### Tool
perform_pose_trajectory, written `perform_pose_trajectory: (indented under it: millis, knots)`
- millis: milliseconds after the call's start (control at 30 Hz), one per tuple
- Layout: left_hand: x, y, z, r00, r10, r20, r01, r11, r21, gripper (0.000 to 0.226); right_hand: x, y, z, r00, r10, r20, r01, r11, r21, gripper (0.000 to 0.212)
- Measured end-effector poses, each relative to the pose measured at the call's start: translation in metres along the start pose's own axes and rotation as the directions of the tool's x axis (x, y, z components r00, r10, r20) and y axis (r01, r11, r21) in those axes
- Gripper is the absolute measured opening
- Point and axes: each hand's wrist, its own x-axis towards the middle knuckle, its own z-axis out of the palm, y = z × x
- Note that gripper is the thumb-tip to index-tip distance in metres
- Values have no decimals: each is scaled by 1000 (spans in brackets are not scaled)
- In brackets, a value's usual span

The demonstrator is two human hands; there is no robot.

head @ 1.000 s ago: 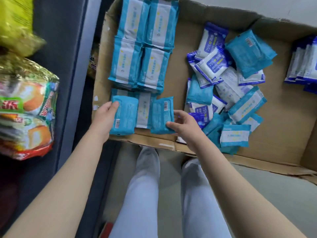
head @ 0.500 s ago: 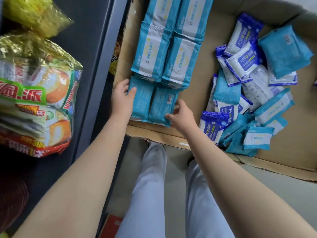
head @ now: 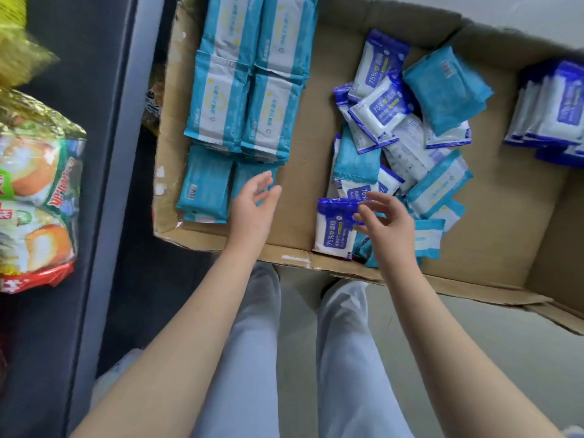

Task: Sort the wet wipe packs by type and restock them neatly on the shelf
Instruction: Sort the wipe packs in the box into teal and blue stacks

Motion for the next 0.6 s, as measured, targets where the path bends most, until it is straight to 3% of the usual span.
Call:
perform_pose_trajectory:
  millis: [67,200,400,600]
  knots:
    - [-5,10,34,998,29,62,-31,999,28,37,9,10,-37,994,2,-106,-5,1000,-30,20]
    - [-11,27,101,977,47,210,-69,993,97,35,32,41,-100,970,9,-245,-72,965,-252,30]
    - [-17,28,178,923,-1,385,-130,941,314,42,55,76,-147,935,314,-163,-352,871,-343,63]
    - [-5,38,217,955,40,294,-163,899,407,43,57,85,-155,915,402,-28,-389,866,-315,41]
